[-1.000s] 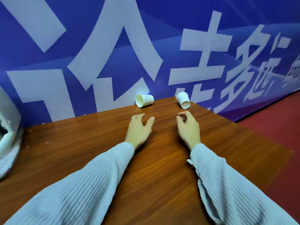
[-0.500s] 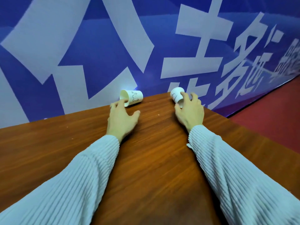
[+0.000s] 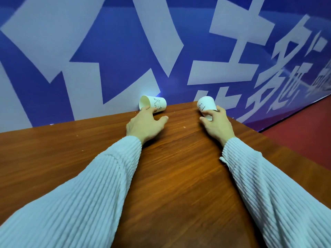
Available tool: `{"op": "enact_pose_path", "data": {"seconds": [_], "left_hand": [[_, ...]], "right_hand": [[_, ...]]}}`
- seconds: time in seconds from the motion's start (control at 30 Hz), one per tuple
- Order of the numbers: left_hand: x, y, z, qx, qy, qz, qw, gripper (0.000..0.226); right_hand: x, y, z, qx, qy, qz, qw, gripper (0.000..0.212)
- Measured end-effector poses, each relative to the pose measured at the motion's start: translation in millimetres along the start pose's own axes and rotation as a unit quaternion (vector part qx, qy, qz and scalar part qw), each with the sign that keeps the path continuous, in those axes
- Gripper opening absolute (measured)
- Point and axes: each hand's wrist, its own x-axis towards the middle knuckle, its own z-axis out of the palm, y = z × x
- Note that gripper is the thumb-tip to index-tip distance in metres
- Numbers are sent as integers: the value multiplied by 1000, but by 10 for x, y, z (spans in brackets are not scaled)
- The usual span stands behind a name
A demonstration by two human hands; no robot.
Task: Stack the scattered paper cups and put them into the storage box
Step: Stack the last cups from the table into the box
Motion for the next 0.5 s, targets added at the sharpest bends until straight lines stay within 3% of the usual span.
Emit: {"op": "enact_pose_path", "data": {"seconds": [0.3, 0.5], "left_hand": [[-21, 5, 46, 21, 17, 8, 1000, 61], [-45, -23, 67, -39, 101, 53, 993, 46]], "right_hand": [[-169, -86, -49, 19, 54, -2, 998, 22], [-298, -129, -56, 28, 89, -11, 996, 21]]}}
